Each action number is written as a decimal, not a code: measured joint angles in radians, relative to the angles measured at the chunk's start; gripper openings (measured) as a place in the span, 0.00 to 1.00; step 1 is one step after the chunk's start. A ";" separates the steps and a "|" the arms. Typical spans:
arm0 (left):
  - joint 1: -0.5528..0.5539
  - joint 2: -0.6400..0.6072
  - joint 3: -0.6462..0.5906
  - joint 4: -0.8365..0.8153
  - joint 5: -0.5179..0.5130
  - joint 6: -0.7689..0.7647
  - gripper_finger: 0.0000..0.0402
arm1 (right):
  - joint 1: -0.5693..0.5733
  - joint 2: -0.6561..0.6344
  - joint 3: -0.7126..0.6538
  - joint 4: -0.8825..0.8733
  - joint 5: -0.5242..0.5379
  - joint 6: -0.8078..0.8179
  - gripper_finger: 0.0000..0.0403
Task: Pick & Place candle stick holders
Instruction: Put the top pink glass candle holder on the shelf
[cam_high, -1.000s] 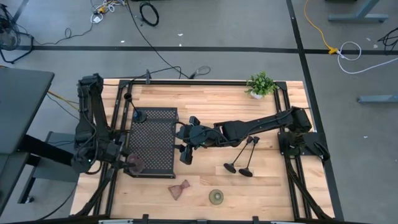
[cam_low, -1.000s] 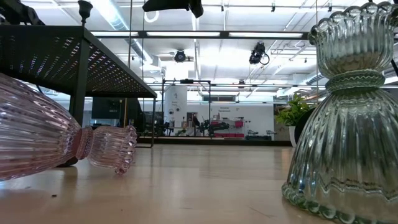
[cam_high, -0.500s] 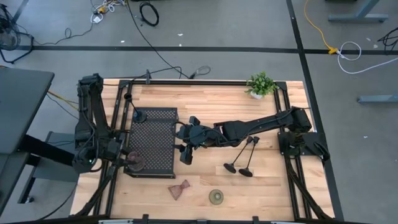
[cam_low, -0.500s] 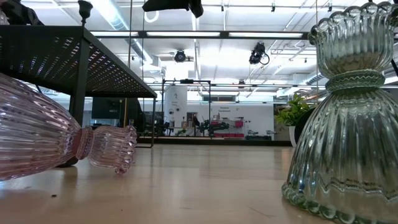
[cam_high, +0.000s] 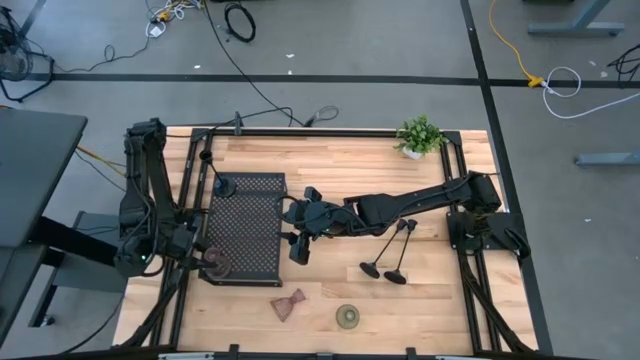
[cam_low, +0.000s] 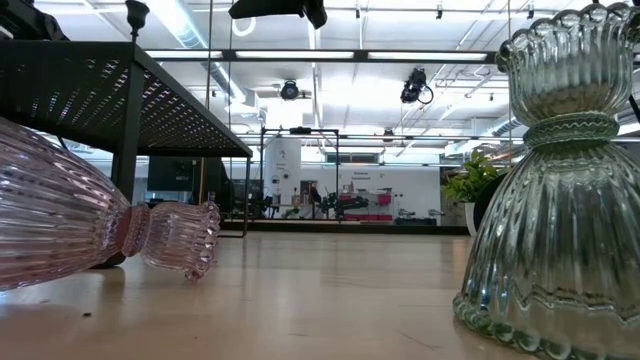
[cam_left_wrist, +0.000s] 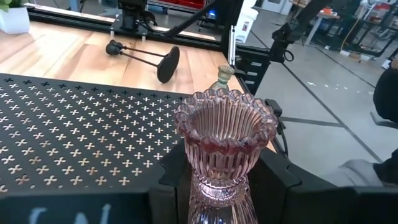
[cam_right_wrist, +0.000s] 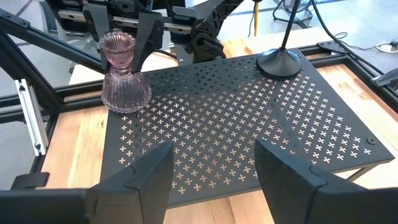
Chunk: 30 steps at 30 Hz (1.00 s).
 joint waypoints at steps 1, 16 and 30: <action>0.000 0.000 0.000 0.000 0.000 -0.005 0.30 | 0.000 0.000 0.000 0.000 0.000 -0.003 0.55; 0.000 0.002 -0.005 -0.005 0.019 -0.011 0.49 | 0.000 0.001 0.000 0.003 0.000 -0.006 0.55; 0.000 0.002 -0.005 -0.006 -0.005 0.003 0.48 | 0.000 0.001 0.000 0.002 0.000 -0.012 0.55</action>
